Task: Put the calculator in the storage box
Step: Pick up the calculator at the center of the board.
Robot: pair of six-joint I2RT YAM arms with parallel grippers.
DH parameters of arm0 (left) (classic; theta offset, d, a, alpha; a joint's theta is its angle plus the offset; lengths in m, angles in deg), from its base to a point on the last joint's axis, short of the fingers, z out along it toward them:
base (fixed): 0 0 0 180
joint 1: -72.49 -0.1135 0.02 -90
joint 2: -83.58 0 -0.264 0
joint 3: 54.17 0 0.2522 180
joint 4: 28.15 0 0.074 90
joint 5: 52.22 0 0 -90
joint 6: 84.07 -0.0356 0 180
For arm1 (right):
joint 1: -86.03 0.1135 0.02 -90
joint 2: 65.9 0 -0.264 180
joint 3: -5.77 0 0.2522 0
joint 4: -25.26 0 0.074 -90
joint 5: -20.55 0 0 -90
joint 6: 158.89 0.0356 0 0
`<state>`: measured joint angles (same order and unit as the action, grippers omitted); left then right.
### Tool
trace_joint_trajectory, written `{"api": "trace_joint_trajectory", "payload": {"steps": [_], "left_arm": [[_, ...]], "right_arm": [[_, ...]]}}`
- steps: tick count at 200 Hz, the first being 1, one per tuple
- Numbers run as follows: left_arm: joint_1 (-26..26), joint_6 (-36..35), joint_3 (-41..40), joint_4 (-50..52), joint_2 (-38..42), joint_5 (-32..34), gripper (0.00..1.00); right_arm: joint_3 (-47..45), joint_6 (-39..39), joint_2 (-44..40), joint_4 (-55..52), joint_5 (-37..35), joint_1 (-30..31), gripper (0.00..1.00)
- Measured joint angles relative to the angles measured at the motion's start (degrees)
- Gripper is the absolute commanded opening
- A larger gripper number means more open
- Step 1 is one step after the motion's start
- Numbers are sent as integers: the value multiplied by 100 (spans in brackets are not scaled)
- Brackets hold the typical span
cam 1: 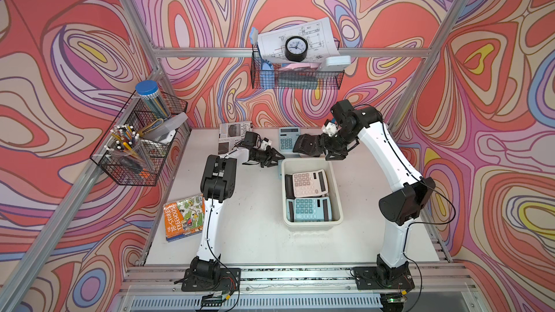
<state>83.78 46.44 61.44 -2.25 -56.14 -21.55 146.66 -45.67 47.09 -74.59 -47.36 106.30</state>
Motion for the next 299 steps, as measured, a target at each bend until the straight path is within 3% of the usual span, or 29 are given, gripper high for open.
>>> {"api": "trace_joint_trajectory", "payload": {"steps": [71,156,217,299], "left_arm": [[-24,400,-704,-813,354,-46,13],[-328,691,-1388,-673,1060,323,8],[-575,592,-1274,807,1773,1102,5],[-577,463,236,3451,2317,1965,3]], "right_arm": [[-345,190,-42,343,142,0,72],[-675,374,-232,846,330,0,71],[-1054,509,-348,1561,599,0,71],[-1659,623,-481,2898,918,0,72]]}}
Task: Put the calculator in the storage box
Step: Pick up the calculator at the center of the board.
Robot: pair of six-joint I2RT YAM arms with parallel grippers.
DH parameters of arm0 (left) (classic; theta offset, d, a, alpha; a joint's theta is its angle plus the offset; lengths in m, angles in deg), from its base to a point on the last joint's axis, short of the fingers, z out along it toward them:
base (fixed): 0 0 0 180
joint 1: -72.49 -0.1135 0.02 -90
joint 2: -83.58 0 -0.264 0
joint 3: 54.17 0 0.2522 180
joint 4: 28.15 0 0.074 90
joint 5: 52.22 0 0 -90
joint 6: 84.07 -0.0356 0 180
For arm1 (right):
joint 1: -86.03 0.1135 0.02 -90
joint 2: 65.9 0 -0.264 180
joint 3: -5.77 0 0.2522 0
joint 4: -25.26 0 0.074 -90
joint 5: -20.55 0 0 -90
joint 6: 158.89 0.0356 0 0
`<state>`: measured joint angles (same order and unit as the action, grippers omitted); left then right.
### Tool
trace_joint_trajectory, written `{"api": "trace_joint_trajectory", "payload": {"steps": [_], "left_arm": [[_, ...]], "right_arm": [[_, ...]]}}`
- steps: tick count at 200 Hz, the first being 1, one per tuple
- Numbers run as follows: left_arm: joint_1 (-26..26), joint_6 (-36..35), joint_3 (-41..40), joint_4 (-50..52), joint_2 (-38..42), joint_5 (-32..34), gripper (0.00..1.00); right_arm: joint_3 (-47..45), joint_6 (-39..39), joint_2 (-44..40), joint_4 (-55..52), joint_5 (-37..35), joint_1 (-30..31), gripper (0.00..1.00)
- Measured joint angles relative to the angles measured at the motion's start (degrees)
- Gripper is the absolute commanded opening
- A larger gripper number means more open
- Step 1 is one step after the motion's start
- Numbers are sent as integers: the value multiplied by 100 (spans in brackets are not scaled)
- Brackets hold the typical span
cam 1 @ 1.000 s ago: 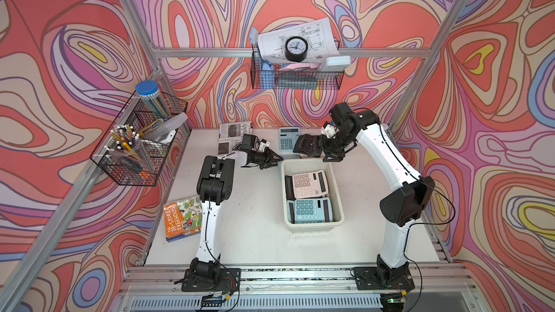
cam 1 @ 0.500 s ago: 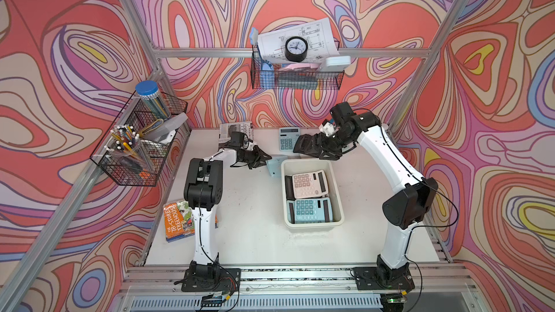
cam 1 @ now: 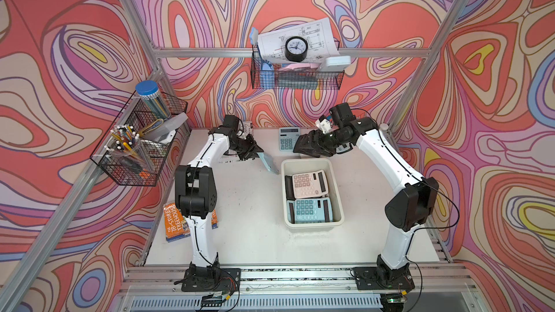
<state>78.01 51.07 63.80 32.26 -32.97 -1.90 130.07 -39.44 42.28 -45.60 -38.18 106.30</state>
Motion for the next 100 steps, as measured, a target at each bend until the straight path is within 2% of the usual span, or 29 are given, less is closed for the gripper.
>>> {"api": "trace_joint_trajectory", "payload": {"steps": [59,100], "left_arm": [[-57,94,1204,1897,20,243,2],[-105,343,1576,2717,20,68,0]], "right_arm": [[-116,-44,-2,879,83,57,72],[-538,-623,-26,1602,-291,485,73]]}}
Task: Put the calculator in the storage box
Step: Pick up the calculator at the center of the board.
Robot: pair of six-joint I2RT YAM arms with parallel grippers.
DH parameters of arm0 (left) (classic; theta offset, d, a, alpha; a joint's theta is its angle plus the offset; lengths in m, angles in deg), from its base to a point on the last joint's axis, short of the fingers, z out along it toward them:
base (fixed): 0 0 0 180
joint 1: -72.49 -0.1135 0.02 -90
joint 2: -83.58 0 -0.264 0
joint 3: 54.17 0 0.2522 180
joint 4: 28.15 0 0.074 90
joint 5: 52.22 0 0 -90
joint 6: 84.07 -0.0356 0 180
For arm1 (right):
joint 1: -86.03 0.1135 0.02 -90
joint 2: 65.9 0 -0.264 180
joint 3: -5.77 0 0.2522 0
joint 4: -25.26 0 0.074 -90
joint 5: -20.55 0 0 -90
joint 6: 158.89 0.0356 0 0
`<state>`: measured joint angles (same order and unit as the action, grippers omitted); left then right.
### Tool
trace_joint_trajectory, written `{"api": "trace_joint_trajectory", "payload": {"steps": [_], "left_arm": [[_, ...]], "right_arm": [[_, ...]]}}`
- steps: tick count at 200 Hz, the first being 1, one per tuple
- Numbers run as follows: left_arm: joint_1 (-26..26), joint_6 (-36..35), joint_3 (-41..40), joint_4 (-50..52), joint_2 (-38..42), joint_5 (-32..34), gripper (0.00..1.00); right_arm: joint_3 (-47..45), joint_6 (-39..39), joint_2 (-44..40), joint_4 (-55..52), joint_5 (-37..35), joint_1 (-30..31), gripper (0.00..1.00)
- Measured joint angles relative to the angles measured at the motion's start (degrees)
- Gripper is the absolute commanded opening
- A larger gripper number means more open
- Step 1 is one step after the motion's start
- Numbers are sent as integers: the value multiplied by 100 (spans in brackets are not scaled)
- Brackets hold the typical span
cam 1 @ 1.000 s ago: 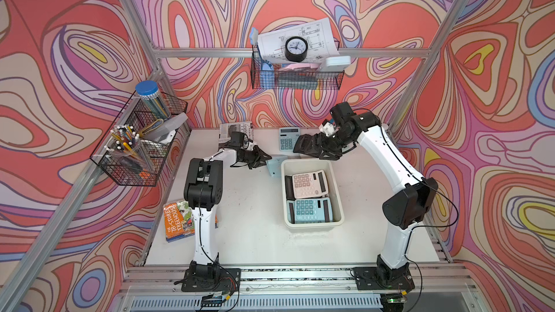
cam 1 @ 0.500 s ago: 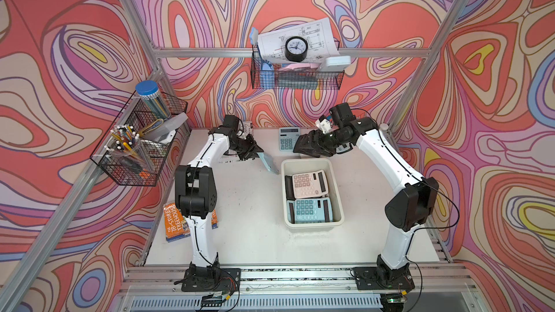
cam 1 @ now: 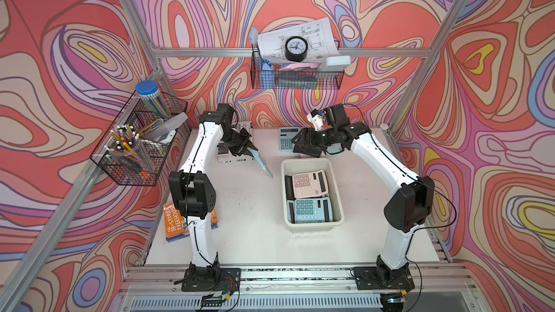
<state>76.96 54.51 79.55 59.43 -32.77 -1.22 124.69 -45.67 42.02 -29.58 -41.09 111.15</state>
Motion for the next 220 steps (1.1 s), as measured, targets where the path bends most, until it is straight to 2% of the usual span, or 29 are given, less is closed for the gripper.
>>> {"api": "trace_joint_trajectory", "payload": {"steps": [56,95,117,137,179,220], "left_arm": [[-380,750,4,315,0,-649,0],[-531,1169,17,424,0,-1154,0],[-535,1305,46,426,0,-1311,0],[-573,1392,55,428,0,-1484,0],[-667,1388,70,570,4,-1681,0],[-710,1384,68,619,11,-1792,0]], "right_arm": [[-791,-1329,-302,879,-662,1036,81],[-984,-2087,-463,1202,-1128,1438,82],[-986,-2367,-466,1246,-1296,1539,77],[-986,-2575,-463,1285,-1412,1596,69],[-966,-3047,-463,1276,-1816,1860,63],[-966,-3289,-463,1281,-2050,2046,51]]}}
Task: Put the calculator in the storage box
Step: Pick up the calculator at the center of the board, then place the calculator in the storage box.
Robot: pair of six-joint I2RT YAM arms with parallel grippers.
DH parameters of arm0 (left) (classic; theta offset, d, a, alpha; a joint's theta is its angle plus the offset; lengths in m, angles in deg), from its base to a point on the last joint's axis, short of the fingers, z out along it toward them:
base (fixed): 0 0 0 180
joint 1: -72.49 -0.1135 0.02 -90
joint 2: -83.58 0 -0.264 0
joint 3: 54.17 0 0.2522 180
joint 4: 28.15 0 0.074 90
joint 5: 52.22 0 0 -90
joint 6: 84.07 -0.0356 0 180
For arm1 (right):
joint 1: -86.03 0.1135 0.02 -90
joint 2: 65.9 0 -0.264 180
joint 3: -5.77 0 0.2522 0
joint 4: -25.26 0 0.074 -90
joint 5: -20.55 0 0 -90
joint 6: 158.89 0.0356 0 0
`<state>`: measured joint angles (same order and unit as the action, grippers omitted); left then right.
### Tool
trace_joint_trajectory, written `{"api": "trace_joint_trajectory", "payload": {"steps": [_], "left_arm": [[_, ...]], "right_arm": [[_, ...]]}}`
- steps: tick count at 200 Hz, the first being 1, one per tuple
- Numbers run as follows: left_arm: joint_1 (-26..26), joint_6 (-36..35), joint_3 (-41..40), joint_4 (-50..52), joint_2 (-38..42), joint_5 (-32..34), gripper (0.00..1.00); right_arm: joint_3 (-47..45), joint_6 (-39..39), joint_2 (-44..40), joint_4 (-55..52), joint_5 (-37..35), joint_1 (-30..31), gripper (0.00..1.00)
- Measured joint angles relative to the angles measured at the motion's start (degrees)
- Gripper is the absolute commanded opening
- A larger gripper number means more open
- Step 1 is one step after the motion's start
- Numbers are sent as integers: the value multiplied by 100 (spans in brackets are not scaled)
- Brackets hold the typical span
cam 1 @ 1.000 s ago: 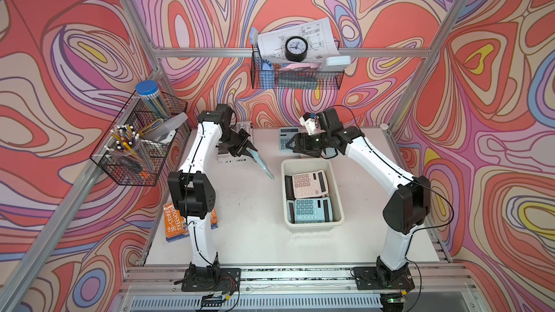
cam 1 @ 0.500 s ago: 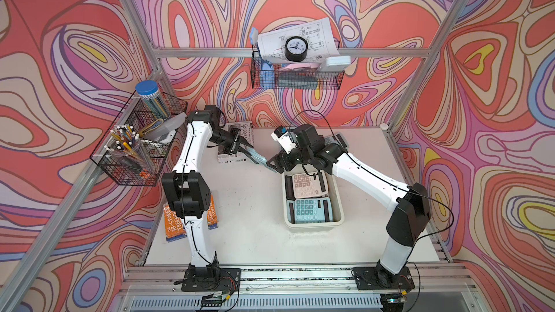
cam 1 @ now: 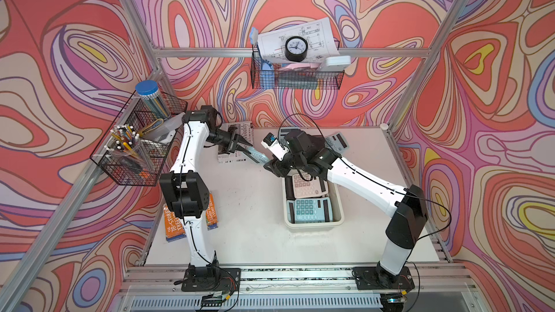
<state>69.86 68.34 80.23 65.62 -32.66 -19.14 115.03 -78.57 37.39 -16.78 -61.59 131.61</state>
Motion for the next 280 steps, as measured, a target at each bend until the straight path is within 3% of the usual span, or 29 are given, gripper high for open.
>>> {"api": "trace_joint_trajectory", "payload": {"steps": [67,93,115,170,200,244,280], "left_arm": [[-13,267,-509,-227,352,-61,0],[-15,365,-603,-321,411,-120,4],[-13,367,-603,-433,415,-151,25],[-33,420,-348,-815,428,-50,98],[-42,424,-162,-1287,560,76,98],[-39,262,-164,-1641,861,302,99],[-11,232,-704,-2251,1241,490,99]], "right_arm": [[0,42,15,-83,-155,61,6],[7,98,48,-199,-184,35,0],[39,173,61,-341,-151,42,0],[468,614,68,-883,-90,-7,0],[892,1095,66,-1375,258,-306,0],[975,1985,-136,-2076,1132,-1279,0],[942,2531,-369,-2721,2109,-2162,0]]}}
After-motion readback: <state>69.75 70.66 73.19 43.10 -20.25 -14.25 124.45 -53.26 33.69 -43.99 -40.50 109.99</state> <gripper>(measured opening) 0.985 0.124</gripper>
